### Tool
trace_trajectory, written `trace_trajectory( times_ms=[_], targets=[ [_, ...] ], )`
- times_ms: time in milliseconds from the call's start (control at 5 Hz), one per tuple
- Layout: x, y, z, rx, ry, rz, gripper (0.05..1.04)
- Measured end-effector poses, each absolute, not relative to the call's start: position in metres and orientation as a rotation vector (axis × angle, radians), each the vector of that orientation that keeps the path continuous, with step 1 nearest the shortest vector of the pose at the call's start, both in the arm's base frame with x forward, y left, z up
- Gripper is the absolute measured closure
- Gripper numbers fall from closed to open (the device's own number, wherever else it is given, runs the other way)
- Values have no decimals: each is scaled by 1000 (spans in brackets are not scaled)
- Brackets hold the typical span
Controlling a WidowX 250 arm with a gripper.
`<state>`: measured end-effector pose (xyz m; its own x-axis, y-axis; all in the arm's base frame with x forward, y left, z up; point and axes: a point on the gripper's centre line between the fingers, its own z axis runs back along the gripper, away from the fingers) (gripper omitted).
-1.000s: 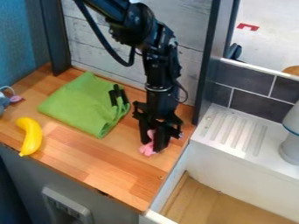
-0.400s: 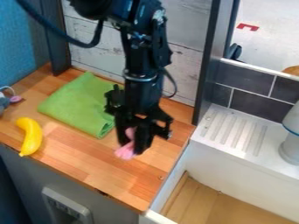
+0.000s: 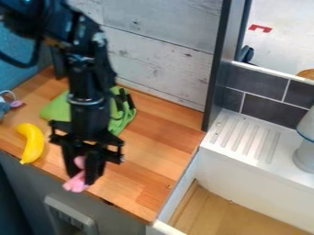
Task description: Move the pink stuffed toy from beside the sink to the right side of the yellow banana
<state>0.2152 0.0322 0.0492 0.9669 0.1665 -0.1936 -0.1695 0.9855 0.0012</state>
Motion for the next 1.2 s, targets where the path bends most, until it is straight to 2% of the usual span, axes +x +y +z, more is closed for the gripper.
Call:
trace_trajectory(
  times_ms=[200,400,1000,1200],
  targets=[
    [217,53,49,24,147,217,698],
    [225,58,39,22,135,217,698],
    [237,108,8,30,222,339,698],
    [235,107,8,33,232,380,631]
  ],
)
